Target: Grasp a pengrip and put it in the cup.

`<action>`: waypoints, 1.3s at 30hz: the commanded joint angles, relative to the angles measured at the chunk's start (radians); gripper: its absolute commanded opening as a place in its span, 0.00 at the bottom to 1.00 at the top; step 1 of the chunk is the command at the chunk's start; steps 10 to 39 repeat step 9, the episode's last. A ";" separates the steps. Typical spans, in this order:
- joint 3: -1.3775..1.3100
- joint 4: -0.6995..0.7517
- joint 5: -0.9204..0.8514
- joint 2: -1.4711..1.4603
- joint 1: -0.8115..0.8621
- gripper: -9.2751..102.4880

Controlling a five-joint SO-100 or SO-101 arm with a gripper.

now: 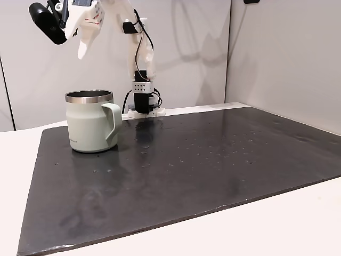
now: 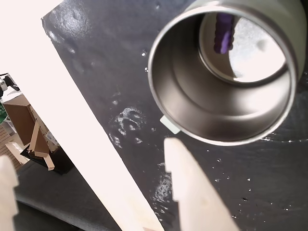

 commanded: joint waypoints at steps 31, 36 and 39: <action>0.058 0.006 0.002 0.081 -0.009 0.36; 0.058 0.006 0.002 0.081 -0.009 0.36; 0.058 0.006 0.002 0.081 -0.009 0.36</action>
